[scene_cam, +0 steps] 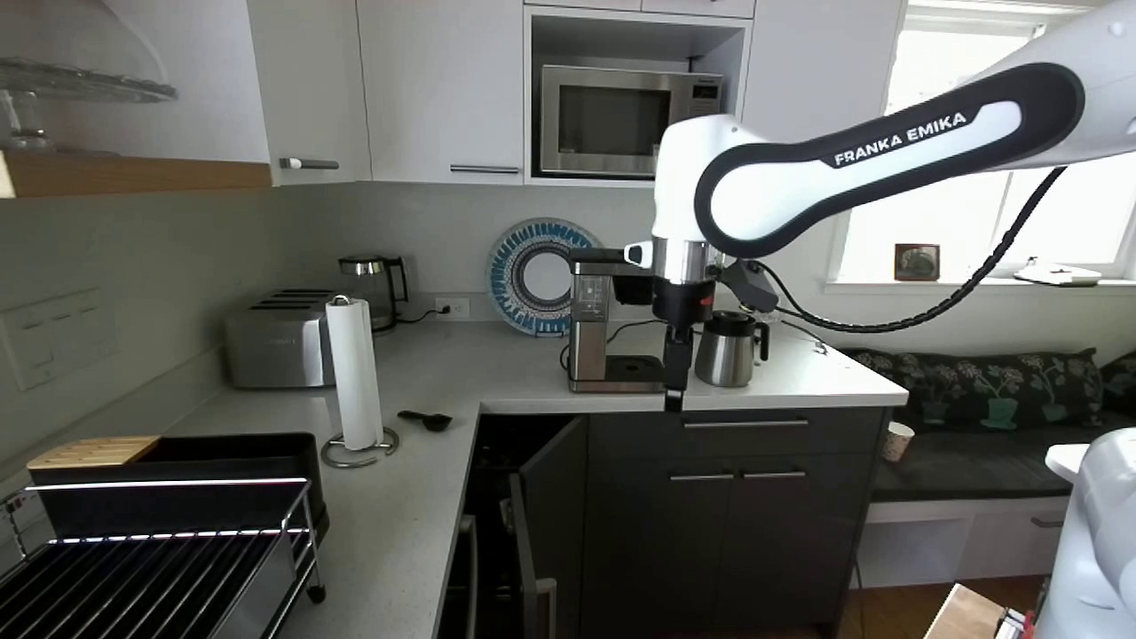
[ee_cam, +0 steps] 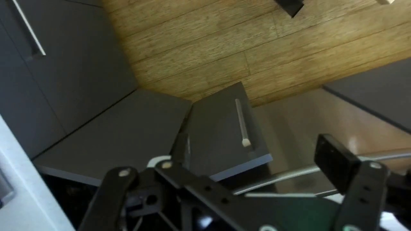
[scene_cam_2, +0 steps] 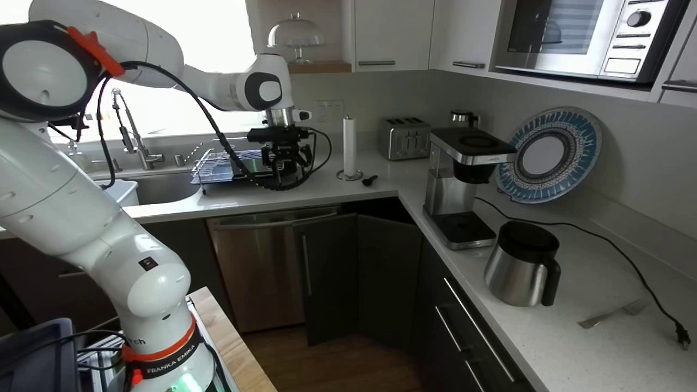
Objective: Close the open cabinet door on the bottom left
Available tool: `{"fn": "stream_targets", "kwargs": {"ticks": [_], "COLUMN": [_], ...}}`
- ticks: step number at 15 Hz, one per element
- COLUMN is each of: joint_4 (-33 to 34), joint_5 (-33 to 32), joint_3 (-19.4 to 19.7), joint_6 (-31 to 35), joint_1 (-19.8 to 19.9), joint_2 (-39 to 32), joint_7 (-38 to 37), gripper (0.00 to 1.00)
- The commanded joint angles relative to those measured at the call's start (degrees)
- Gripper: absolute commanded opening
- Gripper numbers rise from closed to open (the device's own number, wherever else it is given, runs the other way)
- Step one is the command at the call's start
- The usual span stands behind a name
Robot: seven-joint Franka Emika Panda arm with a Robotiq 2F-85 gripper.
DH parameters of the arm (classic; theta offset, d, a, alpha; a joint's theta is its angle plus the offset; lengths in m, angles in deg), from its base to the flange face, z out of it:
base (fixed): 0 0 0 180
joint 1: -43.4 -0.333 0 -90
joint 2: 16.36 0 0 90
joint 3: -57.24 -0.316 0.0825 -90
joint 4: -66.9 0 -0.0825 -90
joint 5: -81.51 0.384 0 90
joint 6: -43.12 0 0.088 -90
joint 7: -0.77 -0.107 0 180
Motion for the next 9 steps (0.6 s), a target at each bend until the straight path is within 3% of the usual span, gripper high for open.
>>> {"fn": "stream_targets", "kwargs": {"ticks": [1,6,7,9], "joint_4": [-8.53,-14.16,-13.15,-13.31], "joint_5": [3.15,5.98,4.05,4.11], "joint_3": [2.84,5.51,3.91,4.02], "joint_6": [8.66,23.10,18.99,20.11], "joint_1": [-3.21,-3.54,-2.84,-2.49], "joint_2": [-0.08,-8.10,-4.86,-6.54], "joint_7": [11.51,22.40,18.40,18.93], "gripper": [1.00,1.00,1.00,1.00]}}
